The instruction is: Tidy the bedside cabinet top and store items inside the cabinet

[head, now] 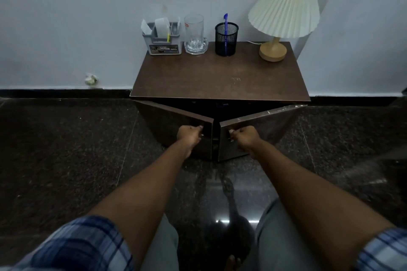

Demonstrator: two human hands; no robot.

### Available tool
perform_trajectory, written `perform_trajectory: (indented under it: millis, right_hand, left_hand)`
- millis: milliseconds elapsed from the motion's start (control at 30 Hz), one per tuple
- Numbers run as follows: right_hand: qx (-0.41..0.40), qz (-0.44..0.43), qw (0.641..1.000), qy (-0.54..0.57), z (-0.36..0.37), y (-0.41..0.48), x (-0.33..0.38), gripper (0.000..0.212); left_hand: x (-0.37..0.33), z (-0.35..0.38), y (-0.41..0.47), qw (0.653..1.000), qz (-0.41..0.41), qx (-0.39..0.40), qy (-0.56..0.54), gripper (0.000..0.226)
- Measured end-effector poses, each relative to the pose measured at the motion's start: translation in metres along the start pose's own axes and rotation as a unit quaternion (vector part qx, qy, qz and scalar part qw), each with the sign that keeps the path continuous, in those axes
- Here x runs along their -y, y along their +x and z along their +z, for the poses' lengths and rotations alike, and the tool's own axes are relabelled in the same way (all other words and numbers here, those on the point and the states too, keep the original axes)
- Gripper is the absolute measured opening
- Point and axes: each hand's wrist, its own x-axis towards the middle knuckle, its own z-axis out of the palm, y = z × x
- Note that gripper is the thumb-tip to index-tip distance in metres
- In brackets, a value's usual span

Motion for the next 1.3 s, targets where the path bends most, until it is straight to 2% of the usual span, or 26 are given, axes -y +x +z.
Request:
perform_trajectory:
  millis: [300, 533, 700, 900, 1000, 1133, 1300]
  right_hand:
    - [-0.032, -0.014, 0.999, -0.025, 0.013, 0.023, 0.018, 0.039]
    - [-0.052, -0.007, 0.998, -0.027, 0.018, 0.042, 0.04, 0.033]
    - [-0.074, -0.007, 0.997, -0.029, 0.021, 0.055, 0.047, 0.038]
    - [-0.082, -0.005, 0.997, -0.002, 0.024, 0.062, 0.044, 0.032]
    - [-0.082, -0.001, 0.997, -0.009, 0.022, 0.06, 0.047, 0.03]
    - [-0.093, 0.005, 0.995, -0.016, 0.023, 0.055, 0.051, 0.034]
    - [-0.072, -0.008, 0.997, -0.019, 0.017, 0.05, 0.054, 0.042]
  left_hand:
    - [-0.015, 0.014, 0.018, 1.0, 0.012, -0.017, 0.004, 0.03]
    - [-0.032, 0.027, 0.034, 0.999, 0.011, -0.044, 0.019, 0.031]
    - [-0.043, 0.03, 0.042, 1.0, -0.004, -0.026, 0.007, 0.024]
    - [-0.045, 0.029, 0.052, 1.0, -0.019, -0.022, -0.006, 0.022]
    - [-0.041, 0.032, 0.053, 0.999, -0.009, -0.038, 0.024, 0.025]
    - [-0.036, 0.03, 0.044, 0.989, 0.046, -0.078, 0.114, 0.04]
    - [-0.041, 0.022, 0.024, 0.985, 0.06, -0.037, 0.155, 0.04]
